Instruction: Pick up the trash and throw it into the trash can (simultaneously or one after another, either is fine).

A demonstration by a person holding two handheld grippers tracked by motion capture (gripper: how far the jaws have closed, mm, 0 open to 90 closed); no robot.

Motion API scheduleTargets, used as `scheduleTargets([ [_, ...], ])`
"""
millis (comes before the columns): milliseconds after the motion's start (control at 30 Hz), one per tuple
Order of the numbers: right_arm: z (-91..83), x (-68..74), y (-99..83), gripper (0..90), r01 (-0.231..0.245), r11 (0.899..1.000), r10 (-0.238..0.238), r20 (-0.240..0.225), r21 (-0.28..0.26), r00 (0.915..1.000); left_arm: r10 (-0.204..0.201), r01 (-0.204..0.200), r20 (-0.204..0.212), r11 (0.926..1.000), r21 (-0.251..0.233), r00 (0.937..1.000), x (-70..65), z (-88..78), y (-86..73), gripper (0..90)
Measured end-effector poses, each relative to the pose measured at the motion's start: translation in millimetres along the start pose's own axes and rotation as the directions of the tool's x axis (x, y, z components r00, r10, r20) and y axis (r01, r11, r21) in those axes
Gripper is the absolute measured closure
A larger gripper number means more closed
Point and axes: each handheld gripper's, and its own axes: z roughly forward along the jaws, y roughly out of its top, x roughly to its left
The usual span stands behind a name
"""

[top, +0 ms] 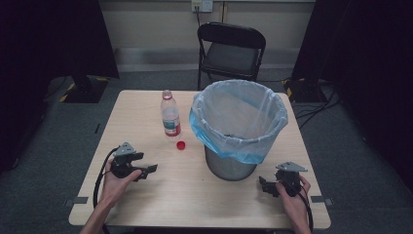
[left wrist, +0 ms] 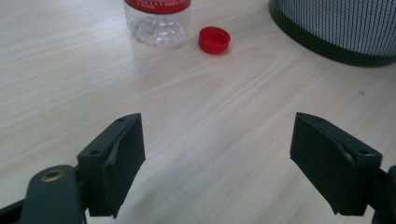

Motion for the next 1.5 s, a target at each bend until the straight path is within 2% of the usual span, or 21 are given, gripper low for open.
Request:
scheduleTargets([
  [233, 0.1, -0.3, 0.1, 10.4, 0.002, 1.000, -0.002, -0.002, 0.000, 1.0000, 0.033, -0.033, -0.004, 0.9990, -0.032, 0.9995, 1.0, 5.4, 15.1, 17.9],
  [367, 0.1, -0.3, 0.1, 10.4, 0.002, 1.000, -0.002, -0.002, 0.000, 1.0000, 0.028, -0.028, 0.004, 0.9992, -0.029, 0.9996, 3.7, 6.9, 19.2, 18.1],
  [533, 0.2, -0.5, 0.1, 10.4, 0.003, 1.000, -0.003, -0.004, 0.000, 1.0000, 0.029, -0.028, 0.012, 0.9984, -0.049, 0.9995, 5.3, 6.5, 26.8, 18.3],
  [567, 0.2, -0.5, 0.1, 10.4, 0.003, 1.000, -0.003, -0.004, 0.000, 1.0000, 0.021, -0.019, 0.021, 0.9979, -0.062, 0.9996, 7.0, 6.8, 28.0, 18.3],
  [667, 0.2, -0.5, 0.1, 10.4, 0.003, 1.000, -0.003, -0.004, 0.000, 1.0000, 0.019, -0.017, 0.027, 0.9984, -0.054, 0.9995, 9.2, 7.7, 29.0, 18.2],
  [700, 0.2, -0.5, 0.1, 10.4, 0.003, 1.000, -0.003, -0.004, 0.000, 1.0000, 0.002, 0.000, 0.040, 0.9980, -0.063, 0.9992, 11.3, 7.9, 31.0, 18.0],
  [767, 0.2, -0.5, 0.1, 10.4, 0.004, 1.000, -0.004, -0.004, -0.001, 1.0000, 0.009, -0.007, 0.038, 0.9984, -0.057, 0.9992, 11.9, 8.1, 32.8, 17.9],
  [800, 0.2, -0.5, 0.1, 10.4, 0.004, 1.000, -0.004, -0.004, -0.001, 1.0000, 0.025, -0.023, 0.032, 0.9985, -0.050, 0.9992, 12.1, 8.7, 34.7, 17.9],
  [833, 0.2, -0.5, 0.1, 10.4, 0.003, 1.000, -0.003, -0.004, 0.000, 1.0000, 0.017, -0.014, 0.043, 0.9981, -0.060, 0.9989, 13.0, 10.0, 38.4, 17.5],
  [1033, 0.3, -0.6, 0.1, 10.4, 0.004, 1.000, -0.004, -0.004, -0.001, 1.0000, 0.049, -0.046, 0.046, 0.9971, -0.061, 0.9978, 12.7, 14.4, 52.2, 17.4],
  [1067, 0.3, -0.6, 0.1, 10.3, 0.004, 1.000, -0.004, -0.003, -0.001, 1.0000, 0.049, -0.046, 0.046, 0.9971, -0.061, 0.9978, 12.7, 14.4, 52.2, 17.4],
  [1133, 0.3, -0.6, 0.1, 10.3, 0.004, 1.000, -0.004, -0.004, 0.000, 1.0000, 0.049, -0.046, 0.034, 0.9948, -0.091, 0.9982, 13.7, 15.3, 57.1, 17.5],
  [1233, 0.2, -0.7, 0.1, 10.3, 0.004, 1.000, -0.004, -0.005, 0.000, 1.0000, 0.034, -0.029, 0.048, 0.9954, -0.091, 0.9983, 16.6, 18.3, 61.0, 17.3],
  [1300, 0.3, -0.8, 0.2, 10.3, 0.005, 1.000, -0.005, -0.006, 0.001, 1.0000, 0.032, -0.028, 0.035, 0.9937, -0.108, 0.9989, 19.6, 20.6, 67.5, 17.1],
  [1367, 0.3, -0.8, 0.2, 10.3, 0.005, 1.000, -0.005, -0.006, 0.001, 1.0000, 0.028, -0.023, 0.048, 0.9945, -0.103, 0.9985, 23.1, 23.1, 72.2, 17.1],
  [1433, 0.3, -0.8, 0.2, 10.3, 0.005, 1.000, -0.005, -0.006, 0.001, 1.0000, 0.040, -0.036, 0.040, 0.9946, -0.097, 0.9984, 24.7, 24.6, 74.6, 16.5],
  [1500, 0.3, -0.9, 0.3, 10.3, 0.006, 1.000, -0.006, -0.007, 0.001, 1.0000, 0.047, -0.044, 0.025, 0.9927, -0.112, 0.9986, 26.6, 28.3, 78.2, 16.6],
])
